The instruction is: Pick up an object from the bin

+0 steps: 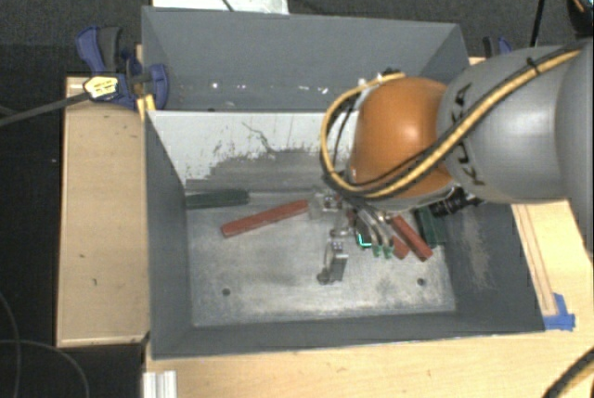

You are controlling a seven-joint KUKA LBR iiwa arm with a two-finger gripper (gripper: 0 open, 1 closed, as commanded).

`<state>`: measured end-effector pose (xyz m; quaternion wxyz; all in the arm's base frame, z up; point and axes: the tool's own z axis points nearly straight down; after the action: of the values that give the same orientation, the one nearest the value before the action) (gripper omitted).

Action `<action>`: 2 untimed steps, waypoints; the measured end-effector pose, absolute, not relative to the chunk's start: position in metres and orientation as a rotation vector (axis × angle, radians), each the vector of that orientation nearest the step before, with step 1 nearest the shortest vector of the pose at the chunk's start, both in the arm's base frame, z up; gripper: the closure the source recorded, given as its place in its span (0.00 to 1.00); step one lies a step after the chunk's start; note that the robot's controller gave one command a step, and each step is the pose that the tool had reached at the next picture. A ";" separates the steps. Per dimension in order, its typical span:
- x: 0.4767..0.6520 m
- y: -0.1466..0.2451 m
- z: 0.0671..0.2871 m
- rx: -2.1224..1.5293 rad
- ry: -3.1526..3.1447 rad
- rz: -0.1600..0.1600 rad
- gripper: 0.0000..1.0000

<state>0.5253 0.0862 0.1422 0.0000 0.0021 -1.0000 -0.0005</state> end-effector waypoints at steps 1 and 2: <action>0.594 0.136 0.098 0.093 -3.147 -0.005 0.00; 0.591 0.149 0.071 -0.037 -3.140 -0.001 0.00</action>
Offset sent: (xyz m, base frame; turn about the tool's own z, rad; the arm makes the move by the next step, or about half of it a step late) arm 0.0660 0.0469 -0.0427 -0.0438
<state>0.5912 0.1490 0.0711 0.0008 -0.0117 -0.9999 -0.0004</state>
